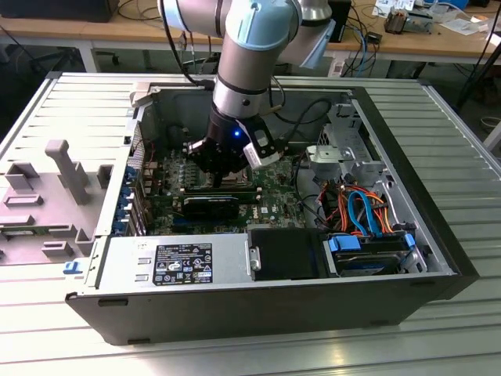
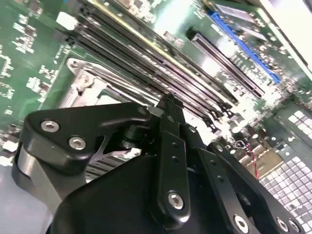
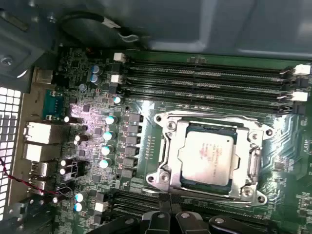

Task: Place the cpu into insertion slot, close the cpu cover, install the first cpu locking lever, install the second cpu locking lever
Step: 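Install the second cpu locking lever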

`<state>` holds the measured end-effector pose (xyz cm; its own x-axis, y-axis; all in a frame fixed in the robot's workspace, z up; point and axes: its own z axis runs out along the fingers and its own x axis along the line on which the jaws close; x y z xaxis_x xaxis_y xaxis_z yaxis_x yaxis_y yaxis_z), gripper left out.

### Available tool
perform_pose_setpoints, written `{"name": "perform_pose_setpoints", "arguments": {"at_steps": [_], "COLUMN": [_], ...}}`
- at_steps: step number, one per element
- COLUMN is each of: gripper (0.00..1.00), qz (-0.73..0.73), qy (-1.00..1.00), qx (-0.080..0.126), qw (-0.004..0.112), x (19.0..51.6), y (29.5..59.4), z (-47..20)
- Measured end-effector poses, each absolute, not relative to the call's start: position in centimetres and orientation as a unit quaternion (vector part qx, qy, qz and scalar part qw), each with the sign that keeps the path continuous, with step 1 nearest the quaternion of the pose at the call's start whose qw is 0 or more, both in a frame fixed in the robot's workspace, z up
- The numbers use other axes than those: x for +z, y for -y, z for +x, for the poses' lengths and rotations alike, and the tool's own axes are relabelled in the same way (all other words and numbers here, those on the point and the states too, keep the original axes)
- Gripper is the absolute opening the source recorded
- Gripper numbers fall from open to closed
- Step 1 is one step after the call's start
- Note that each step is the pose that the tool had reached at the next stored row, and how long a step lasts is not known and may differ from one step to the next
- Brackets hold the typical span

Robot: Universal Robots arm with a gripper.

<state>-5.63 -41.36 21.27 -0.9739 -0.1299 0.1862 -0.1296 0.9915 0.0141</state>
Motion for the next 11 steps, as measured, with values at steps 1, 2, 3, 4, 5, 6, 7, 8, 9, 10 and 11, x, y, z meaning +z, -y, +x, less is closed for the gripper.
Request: {"name": "perform_pose_setpoints", "arguments": {"at_steps": [1, 2, 3, 4, 5, 6, 7, 8, 9, 10, 11], "gripper": [0.11, 0.11, 0.11, 0.11, 0.11, 0.11, 0.11, 0.11, 0.11, 0.11, 0.11], "qz": [0.065, 0.065, 0.065, 0.064, 0.064, 0.064, 0.063, 0.063, 0.063, 0.063, 0.063], "qy": [0.993, 0.993, 0.993, 0.993, 0.993, 0.993, 0.993, 0.993, 0.993, 0.993, 0.993], "qx": [-0.002, -0.002, -0.002, -0.002, -0.002, -0.002, -0.002, -0.002, -0.002, -0.002, -0.002], "qw": [0.095, 0.096, 0.096, 0.096, 0.096, 0.096, 0.096, 0.096, 0.096, 0.096, 0.096], "x": [21.3, 21.3, 21.3, 21.5, 21.9, 22.4, 23.0, 23.9, 24.3, 24.9, 25.3], "y": [41.2, 41.1, 41.0, 41.0, 40.9, 40.9, 40.9, 40.9, 40.9, 40.9, 40.9], "z": [-5.2, -5.1, -5.0, -5.0, -5.0, -5.0, -5.0, -5.0, -5.0, -5.0, -5.0]}}
